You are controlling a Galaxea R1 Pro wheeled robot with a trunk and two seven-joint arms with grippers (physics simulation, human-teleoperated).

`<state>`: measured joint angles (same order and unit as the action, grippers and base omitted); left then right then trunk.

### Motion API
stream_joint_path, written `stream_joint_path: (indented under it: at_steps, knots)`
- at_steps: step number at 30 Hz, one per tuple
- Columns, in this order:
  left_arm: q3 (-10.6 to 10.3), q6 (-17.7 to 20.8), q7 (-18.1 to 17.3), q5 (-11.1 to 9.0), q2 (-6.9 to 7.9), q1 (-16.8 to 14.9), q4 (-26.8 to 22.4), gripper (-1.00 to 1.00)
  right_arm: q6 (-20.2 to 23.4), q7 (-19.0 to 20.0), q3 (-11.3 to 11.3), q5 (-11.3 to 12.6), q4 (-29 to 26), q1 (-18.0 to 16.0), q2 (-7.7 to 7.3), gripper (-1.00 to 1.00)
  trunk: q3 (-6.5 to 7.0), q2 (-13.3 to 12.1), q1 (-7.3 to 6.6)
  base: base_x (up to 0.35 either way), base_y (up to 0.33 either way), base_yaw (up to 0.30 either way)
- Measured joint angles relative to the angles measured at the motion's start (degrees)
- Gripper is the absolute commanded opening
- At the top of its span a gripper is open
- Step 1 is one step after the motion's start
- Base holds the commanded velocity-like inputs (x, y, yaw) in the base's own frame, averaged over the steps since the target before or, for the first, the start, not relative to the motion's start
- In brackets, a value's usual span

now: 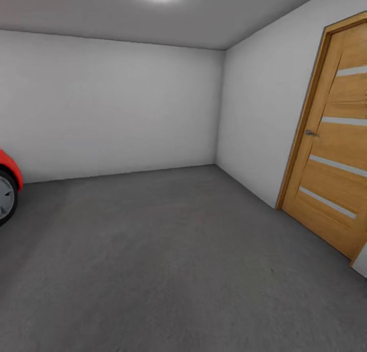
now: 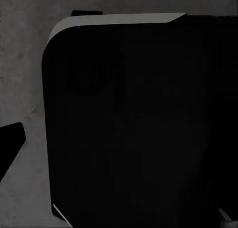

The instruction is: Move the two storage containers from the living room to the garage. In the garage, place one container on the floor and stack the other container on top of it (either order is fine).

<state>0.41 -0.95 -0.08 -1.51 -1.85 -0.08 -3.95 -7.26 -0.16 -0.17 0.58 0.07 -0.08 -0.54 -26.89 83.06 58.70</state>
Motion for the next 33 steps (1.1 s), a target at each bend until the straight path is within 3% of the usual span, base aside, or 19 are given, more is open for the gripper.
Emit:
stream_joint_path:
  at_steps: [23,33]
  knots:
    - [-0.08,0.43,0.00,0.02,-0.03,0.00,0.01,1.00,-0.31,0.00,0.06,-0.17,0.00,0.00,0.01,1.00,0.00,0.00,0.00,0.318,0.000,-0.285]
    - [-0.16,0.61,0.00,0.00,0.01,0.00,0.02,1.00,-0.36,0.01,0.32,-0.45,0.00,0.00,-0.07,1.00,0.00,0.00,0.00,0.322,0.000,-0.057]
